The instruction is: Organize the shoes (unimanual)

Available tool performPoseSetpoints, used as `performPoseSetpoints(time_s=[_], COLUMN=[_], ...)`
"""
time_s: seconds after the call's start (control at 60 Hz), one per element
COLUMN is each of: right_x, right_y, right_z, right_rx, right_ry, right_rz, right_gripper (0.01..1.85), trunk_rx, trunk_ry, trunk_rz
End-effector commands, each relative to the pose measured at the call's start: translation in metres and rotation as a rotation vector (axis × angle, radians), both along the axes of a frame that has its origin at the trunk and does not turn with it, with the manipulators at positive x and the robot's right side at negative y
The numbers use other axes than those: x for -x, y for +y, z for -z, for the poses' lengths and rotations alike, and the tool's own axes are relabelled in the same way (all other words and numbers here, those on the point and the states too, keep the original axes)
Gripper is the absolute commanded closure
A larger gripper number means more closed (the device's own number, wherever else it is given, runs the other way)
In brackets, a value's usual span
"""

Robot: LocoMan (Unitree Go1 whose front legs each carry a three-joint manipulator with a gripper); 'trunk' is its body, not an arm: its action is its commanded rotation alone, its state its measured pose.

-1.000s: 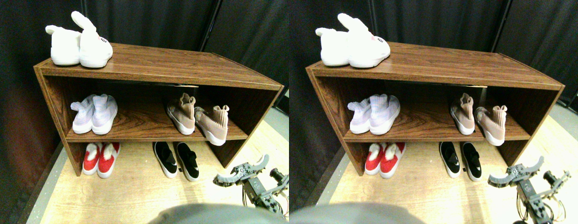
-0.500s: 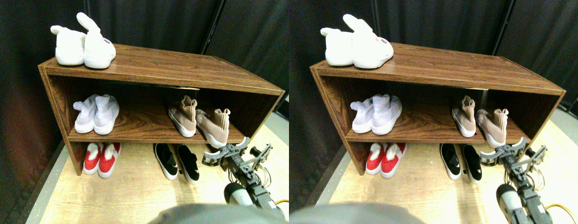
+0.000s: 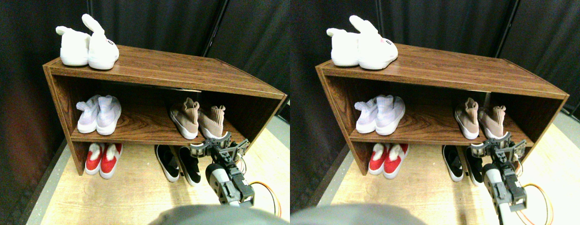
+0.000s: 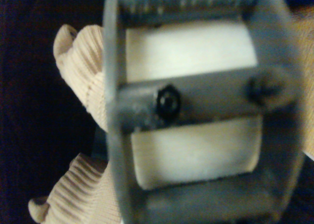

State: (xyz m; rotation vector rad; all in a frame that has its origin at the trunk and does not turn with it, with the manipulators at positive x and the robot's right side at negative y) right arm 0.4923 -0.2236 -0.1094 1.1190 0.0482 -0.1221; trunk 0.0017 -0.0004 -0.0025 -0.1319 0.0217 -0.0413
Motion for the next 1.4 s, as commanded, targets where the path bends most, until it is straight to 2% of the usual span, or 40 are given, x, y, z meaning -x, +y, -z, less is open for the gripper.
performPoseSetpoints(time_s=[0.017, 0.05, 0.117, 0.367, 0.483, 0.533, 0.633, 0.667, 0.8, 0.85, 0.917, 0.933, 0.95, 0.967, 0.983, 1.0, 1.017, 1.05, 1.1, 1.133, 1.15, 1.167, 1.2, 1.233, 1.3, 1.4], right_x=[-0.005, -0.006, -0.006, 0.004, 0.023, 0.036, 0.049, 0.06, 0.084, 0.088, 0.093, 0.097, 0.097, 0.1, 0.1, 0.102, 0.102, 0.106, 0.109, 0.111, 0.112, 0.112, 0.111, 0.11, 0.104, 0.096], right_y=[-0.002, -0.002, -0.004, -0.008, -0.009, -0.012, -0.017, -0.021, -0.028, -0.031, -0.038, -0.044, -0.044, -0.048, -0.048, -0.053, -0.053, -0.058, -0.064, -0.069, -0.07, -0.07, -0.074, -0.076, -0.083, -0.087], right_z=[-0.001, 0.0, 0.001, -0.005, -0.013, -0.017, -0.021, -0.024, -0.032, -0.033, -0.035, -0.036, -0.036, -0.038, -0.038, -0.039, -0.039, -0.042, -0.044, -0.046, -0.047, -0.047, -0.048, -0.049, -0.05, -0.053], right_rx=[0.0, -0.007, -0.035, -0.045, -0.072, -0.078, -0.101, -0.097, -0.069, -0.06, -0.028, -0.02, -0.02, -0.034, -0.034, -0.036, -0.036, -0.028, 0.008, -0.007, -0.013, -0.013, -0.004, 0.015, 0.095, 0.097], right_ry=[-0.023, -0.024, -0.028, -0.035, -0.075, -0.107, -0.14, -0.15, -0.184, -0.196, -0.211, -0.213, -0.213, -0.22, -0.22, -0.228, -0.228, -0.24, -0.248, -0.268, -0.274, -0.274, -0.31, -0.335, -0.346, -0.363], right_rz=[0.023, 0.022, 0.012, -0.004, -0.026, -0.051, -0.087, -0.1, -0.074, -0.073, -0.068, -0.058, -0.058, -0.046, -0.046, -0.023, -0.023, 0.002, 0.019, 0.049, 0.057, 0.057, 0.098, 0.127, 0.127, 0.129], right_gripper=[0.2, 0.21, 0.11, 0.11, 0.06, 0.09, 0.1, 0.08, 0.07, 0.09, 0.19, 0.3, 0.3, 0.43, 0.43, 0.59, 0.59, 0.84, 1.08, 1.43, 1.51, 1.51, 1.8, 1.8, 1.8, 1.8], trunk_rx=[0.0, 0.0, -0.001, -0.004, -0.006, -0.005, -0.007, -0.007, -0.013, -0.014, -0.015, -0.015, -0.015, -0.014, -0.014, -0.014, -0.014, -0.014, -0.014, -0.014, -0.014, -0.014, -0.015, -0.015, -0.017, -0.016], trunk_ry=[-0.005, -0.004, -0.005, -0.005, -0.004, -0.004, -0.005, -0.005, -0.005, -0.005, -0.006, -0.006, -0.004, -0.004, -0.004, -0.004, -0.004, -0.003, -0.002, -0.001, -0.001, -0.001, 0.0, 0.0, 0.0, 0.001], trunk_rz=[-0.014, -0.014, -0.013, -0.009, -0.006, -0.007, -0.004, -0.004, 0.005, 0.007, 0.008, 0.008, 0.008, 0.008, 0.008, 0.008, 0.008, 0.008, 0.008, 0.009, 0.009, 0.009, 0.011, 0.011, 0.013, 0.014])
